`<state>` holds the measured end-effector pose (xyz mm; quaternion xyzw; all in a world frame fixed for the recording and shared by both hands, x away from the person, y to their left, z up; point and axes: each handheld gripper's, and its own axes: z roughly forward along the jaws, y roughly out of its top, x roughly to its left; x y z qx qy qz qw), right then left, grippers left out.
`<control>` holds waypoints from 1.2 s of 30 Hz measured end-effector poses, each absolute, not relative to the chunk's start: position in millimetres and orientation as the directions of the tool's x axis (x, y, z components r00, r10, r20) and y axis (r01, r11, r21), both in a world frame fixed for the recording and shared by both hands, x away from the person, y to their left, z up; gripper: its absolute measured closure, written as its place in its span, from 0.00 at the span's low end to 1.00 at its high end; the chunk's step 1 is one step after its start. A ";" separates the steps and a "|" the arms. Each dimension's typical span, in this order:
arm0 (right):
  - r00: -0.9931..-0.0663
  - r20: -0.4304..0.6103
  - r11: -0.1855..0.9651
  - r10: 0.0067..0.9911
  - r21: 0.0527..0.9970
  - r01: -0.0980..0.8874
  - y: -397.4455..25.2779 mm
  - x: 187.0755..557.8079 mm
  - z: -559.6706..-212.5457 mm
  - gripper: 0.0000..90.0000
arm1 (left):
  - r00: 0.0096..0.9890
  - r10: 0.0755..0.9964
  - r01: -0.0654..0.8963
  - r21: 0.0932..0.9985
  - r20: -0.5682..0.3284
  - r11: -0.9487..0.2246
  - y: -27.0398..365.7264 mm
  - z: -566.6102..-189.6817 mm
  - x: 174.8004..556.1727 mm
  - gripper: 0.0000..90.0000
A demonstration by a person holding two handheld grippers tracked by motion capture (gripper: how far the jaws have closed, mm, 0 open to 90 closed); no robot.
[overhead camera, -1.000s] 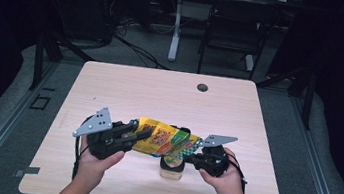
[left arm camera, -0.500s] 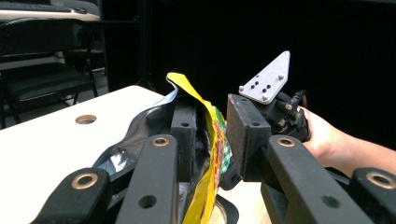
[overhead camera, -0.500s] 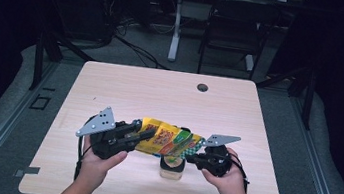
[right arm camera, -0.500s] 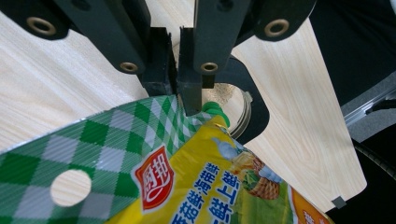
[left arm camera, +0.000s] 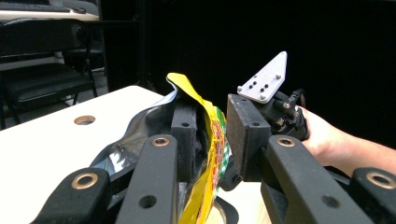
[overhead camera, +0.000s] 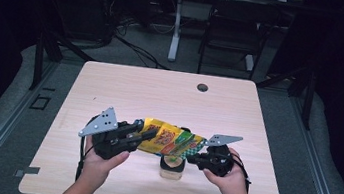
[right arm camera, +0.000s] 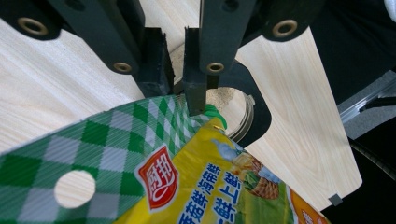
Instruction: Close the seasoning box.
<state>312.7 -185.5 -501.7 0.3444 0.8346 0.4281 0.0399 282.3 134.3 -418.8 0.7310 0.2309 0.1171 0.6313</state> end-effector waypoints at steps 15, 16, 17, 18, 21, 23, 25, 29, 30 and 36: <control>-0.753 0.232 0.378 0.616 0.752 0.541 -189.1 312.3 -499.4 0.98 | 0.869 0.481 0.186 0.977 -0.115 -0.102 130.4 -414.9 282.9 0.82; -0.753 0.233 0.376 0.616 0.752 0.541 -189.4 312.3 -499.3 0.98 | 0.869 0.482 0.186 0.977 -0.115 -0.102 129.8 -414.4 282.6 0.82; -0.752 0.232 0.375 0.617 0.753 0.540 -189.7 312.3 -499.2 0.98 | 0.870 0.479 0.183 0.978 -0.113 -0.103 129.3 -414.1 282.9 0.82; -0.752 0.232 0.374 0.618 0.754 0.540 -189.9 312.3 -499.1 0.98 | 0.871 0.479 0.183 0.978 -0.112 -0.104 129.1 -413.7 283.0 0.82; -0.753 0.229 0.378 0.617 0.753 0.539 -190.6 312.1 -498.2 0.98 | 0.872 0.477 0.183 0.977 -0.112 -0.105 128.7 -412.7 283.1 0.82; -0.752 0.231 0.374 0.617 0.755 0.538 -191.1 312.1 -498.1 0.98 | 0.873 0.475 0.183 0.978 -0.112 -0.105 128.3 -412.6 283.2 0.82; -0.752 0.230 0.375 0.617 0.755 0.538 -191.7 312.1 -497.9 0.98 | 0.874 0.474 0.182 0.977 -0.111 -0.107 127.6 -412.3 283.1 0.82; -0.753 0.229 0.377 0.616 0.754 0.538 -192.8 312.0 -498.0 0.98 | 0.874 0.474 0.182 0.978 -0.112 -0.104 125.9 -412.1 282.7 0.82; -0.753 0.230 0.376 0.616 0.755 0.538 -193.1 312.1 -498.1 0.98 | 0.874 0.473 0.182 0.978 -0.112 -0.104 125.5 -412.0 282.7 0.82; -0.753 0.231 0.369 0.616 0.760 0.535 -195.2 311.4 -496.9 0.97 | 0.876 0.471 0.177 0.979 -0.110 -0.102 124.4 -410.9 282.6 0.82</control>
